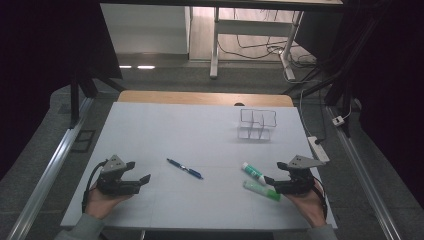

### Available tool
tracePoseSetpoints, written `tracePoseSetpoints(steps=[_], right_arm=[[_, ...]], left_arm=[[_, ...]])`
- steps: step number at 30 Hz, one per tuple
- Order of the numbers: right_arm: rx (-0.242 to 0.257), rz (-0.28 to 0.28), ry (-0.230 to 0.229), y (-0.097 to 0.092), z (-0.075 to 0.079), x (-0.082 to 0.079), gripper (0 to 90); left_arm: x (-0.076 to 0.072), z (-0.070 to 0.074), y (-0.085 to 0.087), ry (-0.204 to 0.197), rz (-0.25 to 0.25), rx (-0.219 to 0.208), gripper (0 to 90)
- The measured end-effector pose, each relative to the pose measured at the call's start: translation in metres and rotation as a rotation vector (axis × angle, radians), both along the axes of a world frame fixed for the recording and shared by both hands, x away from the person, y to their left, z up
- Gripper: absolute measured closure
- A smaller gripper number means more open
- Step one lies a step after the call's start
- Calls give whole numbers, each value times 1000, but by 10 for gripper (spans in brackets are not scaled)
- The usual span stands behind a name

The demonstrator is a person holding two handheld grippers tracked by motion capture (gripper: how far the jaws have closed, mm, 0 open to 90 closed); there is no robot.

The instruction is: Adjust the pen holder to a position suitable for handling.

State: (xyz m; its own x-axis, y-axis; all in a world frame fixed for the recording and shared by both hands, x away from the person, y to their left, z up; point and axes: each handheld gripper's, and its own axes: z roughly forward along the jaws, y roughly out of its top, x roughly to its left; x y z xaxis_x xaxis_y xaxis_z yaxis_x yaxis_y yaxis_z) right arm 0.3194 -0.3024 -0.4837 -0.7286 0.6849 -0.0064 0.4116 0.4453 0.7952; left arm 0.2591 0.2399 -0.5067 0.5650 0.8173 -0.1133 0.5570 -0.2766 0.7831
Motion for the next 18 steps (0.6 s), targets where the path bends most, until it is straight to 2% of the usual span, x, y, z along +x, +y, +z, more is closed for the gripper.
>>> tracePoseSetpoints(steps=[5, 12, 18], right_arm=[[-2, -11, 4, 1, 3, 5, 240], [-17, -24, 6, 6, 11, 19, 249], [-20, -75, 27, 6, 16, 33, 259]], left_arm=[[0, 0, -1, -2, 0, 2, 208], [0, 0, 2, -3, 16, -7, 208], [0, 0, 1, -2, 9, -6, 208]])
